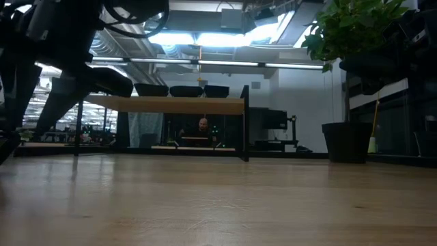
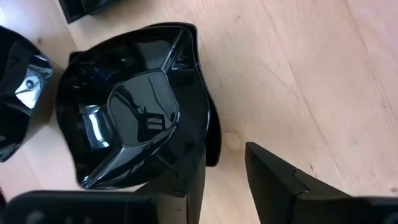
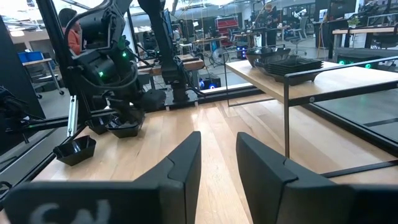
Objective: Pick & Place Mini shaped plates
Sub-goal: Stack the distorted square plate on top of the distorted square plates on the shelf
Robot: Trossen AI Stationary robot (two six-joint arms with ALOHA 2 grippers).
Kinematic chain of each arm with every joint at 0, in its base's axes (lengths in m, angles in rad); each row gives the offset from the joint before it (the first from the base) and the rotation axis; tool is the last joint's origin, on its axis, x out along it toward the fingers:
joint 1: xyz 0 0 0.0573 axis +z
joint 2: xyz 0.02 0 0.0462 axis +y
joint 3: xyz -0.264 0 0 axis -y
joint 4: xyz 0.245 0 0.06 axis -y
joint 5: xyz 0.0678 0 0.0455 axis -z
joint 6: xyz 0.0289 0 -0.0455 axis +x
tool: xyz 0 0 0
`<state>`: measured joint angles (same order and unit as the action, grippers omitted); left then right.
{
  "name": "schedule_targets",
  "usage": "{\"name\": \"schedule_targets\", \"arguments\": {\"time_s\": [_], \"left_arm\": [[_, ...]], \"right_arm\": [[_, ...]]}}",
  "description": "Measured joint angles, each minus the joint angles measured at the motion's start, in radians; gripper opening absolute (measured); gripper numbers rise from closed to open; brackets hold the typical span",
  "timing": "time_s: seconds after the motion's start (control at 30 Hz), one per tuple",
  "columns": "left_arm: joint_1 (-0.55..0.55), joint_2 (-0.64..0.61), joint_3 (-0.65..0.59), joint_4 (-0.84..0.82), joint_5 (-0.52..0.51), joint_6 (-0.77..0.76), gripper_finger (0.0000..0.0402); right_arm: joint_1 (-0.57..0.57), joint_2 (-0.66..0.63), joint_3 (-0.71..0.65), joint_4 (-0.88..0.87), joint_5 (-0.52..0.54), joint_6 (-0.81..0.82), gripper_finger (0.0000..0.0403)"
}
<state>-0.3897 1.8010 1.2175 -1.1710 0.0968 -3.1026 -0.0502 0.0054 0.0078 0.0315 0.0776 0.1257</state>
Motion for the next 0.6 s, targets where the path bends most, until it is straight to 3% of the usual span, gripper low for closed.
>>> {"name": "schedule_targets", "arguments": {"time_s": [0.6], "left_arm": [[-0.001, 0.056, 0.0, 0.028, 0.0, 0.016, 0.0111]], "right_arm": [[0.0, 0.0, 0.0, 0.0, 0.0, 0.0, 0.0103]]}}
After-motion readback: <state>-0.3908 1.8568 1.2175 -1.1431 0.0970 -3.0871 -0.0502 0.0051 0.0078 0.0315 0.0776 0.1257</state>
